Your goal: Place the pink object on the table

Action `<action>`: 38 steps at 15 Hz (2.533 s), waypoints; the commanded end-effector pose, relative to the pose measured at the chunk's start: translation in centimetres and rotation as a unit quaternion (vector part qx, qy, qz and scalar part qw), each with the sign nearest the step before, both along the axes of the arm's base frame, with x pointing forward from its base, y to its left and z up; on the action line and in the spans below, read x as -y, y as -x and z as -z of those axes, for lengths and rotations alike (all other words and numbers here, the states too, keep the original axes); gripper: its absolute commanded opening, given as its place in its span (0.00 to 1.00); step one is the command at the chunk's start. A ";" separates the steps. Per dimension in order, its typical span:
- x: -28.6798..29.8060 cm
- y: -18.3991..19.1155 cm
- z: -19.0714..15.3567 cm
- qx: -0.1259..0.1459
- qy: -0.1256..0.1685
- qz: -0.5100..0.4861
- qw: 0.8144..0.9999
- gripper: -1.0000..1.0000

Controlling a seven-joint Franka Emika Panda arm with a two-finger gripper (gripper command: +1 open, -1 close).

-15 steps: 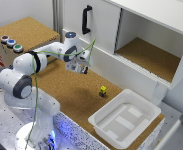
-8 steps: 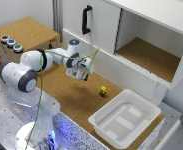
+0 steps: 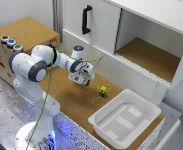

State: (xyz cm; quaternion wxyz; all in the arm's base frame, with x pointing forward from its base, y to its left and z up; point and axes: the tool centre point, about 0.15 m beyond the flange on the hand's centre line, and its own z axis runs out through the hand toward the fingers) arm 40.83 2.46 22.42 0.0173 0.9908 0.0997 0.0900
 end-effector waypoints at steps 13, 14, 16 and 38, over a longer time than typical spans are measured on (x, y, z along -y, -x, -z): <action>-0.2 -0.8 -2.0 0.009 -0.005 0.006 1.000 1.00; -0.2 -0.8 -2.0 0.009 -0.005 0.006 1.000 1.00; -0.2 -0.8 -2.0 0.009 -0.005 0.006 1.000 1.00; -16.1 6.1 -19.5 0.073 -0.057 -0.083 0.992 1.00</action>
